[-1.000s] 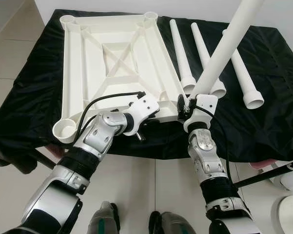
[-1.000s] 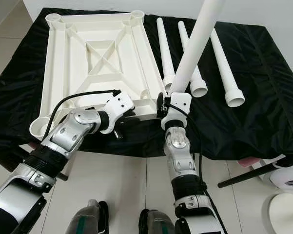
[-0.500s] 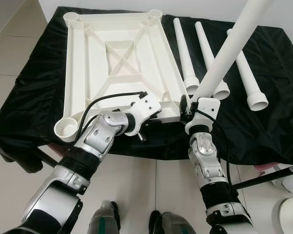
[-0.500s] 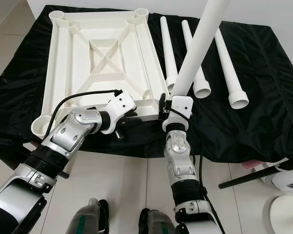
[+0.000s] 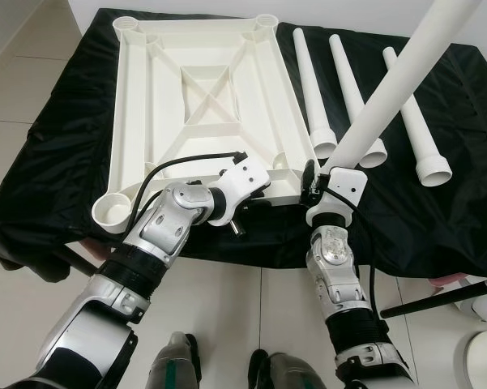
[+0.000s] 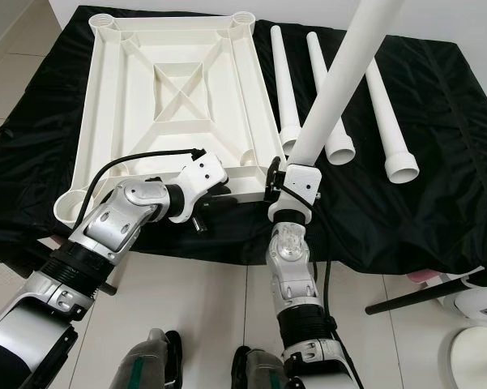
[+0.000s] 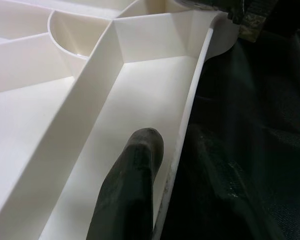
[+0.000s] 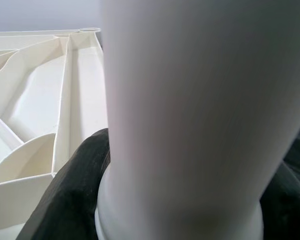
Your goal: Building children table
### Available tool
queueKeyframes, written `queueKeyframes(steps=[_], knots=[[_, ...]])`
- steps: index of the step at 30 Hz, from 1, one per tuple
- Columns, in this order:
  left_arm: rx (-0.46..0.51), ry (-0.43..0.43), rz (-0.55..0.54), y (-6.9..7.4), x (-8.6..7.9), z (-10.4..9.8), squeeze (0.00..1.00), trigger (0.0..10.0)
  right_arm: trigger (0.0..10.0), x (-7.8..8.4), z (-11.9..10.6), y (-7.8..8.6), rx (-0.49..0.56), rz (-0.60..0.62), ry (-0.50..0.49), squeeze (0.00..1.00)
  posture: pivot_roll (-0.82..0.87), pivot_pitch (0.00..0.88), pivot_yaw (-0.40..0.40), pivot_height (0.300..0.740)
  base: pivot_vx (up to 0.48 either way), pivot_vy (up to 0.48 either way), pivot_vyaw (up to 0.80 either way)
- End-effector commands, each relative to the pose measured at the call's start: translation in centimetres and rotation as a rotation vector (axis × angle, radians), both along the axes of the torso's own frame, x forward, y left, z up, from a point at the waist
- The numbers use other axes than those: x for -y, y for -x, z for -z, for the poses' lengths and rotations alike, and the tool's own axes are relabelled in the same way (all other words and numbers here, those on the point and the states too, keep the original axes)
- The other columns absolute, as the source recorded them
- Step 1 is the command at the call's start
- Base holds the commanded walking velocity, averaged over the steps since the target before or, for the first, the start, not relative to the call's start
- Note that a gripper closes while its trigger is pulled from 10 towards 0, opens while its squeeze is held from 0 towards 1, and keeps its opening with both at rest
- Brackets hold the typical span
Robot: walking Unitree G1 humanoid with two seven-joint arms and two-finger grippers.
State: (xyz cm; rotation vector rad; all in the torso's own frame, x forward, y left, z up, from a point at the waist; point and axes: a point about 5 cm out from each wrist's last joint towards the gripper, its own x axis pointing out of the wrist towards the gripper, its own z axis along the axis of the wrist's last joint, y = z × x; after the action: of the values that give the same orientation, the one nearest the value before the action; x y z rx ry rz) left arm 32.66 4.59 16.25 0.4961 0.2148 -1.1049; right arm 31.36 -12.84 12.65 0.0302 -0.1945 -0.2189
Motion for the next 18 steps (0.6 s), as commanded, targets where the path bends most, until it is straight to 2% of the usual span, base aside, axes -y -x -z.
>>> queueKeyframes(steps=[1, 7, 18], knots=[[-0.022, -0.004, 0.021, 0.2, -0.2, 0.2, 0.0, 10.0, 10.0, 1.3, 4.9, 1.5, -0.231, 0.081, -0.022, 0.0, 0.11, 0.168, -0.006, 0.74, 0.0, 0.0, 0.0], [-0.022, -0.001, 0.019, 0.2, -0.2, 0.2, 0.0, 10.0, 10.0, 0.2, 4.5, 1.5, -0.204, 0.111, -0.034, 0.0, 0.11, 0.173, -0.007, 0.74, 0.0, 0.0, 0.0], [-0.023, -0.006, 0.021, 0.3, -0.3, 0.1, 0.0, 10.0, 10.0, 0.2, 3.9, 1.1, -0.164, 0.204, -0.066, 0.0, 0.13, 0.181, 0.004, 0.74, 0.0, 0.0, 0.0]])
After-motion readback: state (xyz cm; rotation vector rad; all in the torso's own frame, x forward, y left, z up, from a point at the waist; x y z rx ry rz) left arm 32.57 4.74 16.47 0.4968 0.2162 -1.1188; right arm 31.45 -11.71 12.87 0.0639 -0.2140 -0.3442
